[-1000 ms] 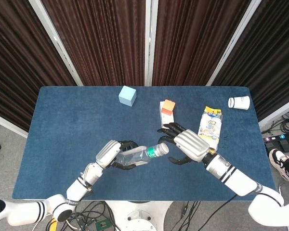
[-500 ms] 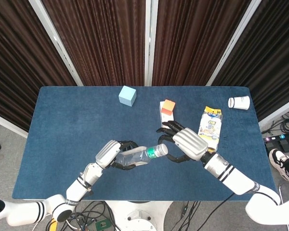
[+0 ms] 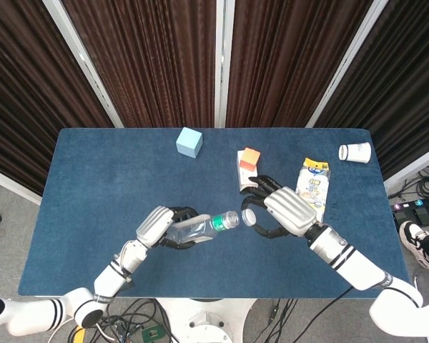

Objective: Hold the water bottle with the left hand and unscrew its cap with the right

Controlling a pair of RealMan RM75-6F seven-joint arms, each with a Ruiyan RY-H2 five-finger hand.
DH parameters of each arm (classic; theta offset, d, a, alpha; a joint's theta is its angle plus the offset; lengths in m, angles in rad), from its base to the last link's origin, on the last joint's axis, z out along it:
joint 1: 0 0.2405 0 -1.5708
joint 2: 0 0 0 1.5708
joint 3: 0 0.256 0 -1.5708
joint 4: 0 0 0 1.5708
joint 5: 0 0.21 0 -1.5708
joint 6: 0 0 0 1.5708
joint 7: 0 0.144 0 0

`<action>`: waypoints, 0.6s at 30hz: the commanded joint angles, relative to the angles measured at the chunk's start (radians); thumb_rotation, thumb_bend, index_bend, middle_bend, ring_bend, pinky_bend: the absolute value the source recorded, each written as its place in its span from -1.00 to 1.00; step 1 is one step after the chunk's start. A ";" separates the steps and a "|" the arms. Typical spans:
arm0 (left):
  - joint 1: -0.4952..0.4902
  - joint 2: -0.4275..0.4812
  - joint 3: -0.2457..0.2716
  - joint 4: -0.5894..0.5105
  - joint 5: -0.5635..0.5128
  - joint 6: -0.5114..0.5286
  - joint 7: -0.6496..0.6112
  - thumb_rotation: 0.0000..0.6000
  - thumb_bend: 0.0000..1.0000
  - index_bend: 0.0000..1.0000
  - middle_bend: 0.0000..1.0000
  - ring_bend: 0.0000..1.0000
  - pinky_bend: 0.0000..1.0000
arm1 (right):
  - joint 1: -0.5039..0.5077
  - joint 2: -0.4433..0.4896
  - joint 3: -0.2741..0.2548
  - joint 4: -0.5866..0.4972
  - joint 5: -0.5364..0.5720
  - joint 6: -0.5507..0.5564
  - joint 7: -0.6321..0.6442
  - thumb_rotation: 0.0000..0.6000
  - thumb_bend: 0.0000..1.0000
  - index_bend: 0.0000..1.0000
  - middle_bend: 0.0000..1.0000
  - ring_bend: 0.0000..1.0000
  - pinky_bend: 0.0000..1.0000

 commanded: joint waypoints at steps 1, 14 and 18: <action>-0.001 0.030 0.016 0.043 -0.030 -0.050 0.110 1.00 -0.05 0.13 0.15 -0.01 0.21 | -0.012 0.019 -0.010 0.006 0.021 -0.010 0.003 1.00 -0.27 -0.05 -0.62 -1.00 -1.00; -0.015 0.073 0.022 -0.020 -0.286 -0.224 0.627 1.00 -0.43 -0.42 -0.31 -0.54 -0.38 | -0.010 -0.036 -0.074 0.084 0.116 -0.133 -0.079 1.00 -0.27 -0.05 -0.62 -1.00 -1.00; -0.004 0.072 0.009 -0.052 -0.310 -0.197 0.652 1.00 -0.53 -0.62 -0.48 -0.69 -0.44 | 0.000 -0.091 -0.087 0.127 0.128 -0.152 -0.137 1.00 -0.27 -0.05 -0.62 -1.00 -1.00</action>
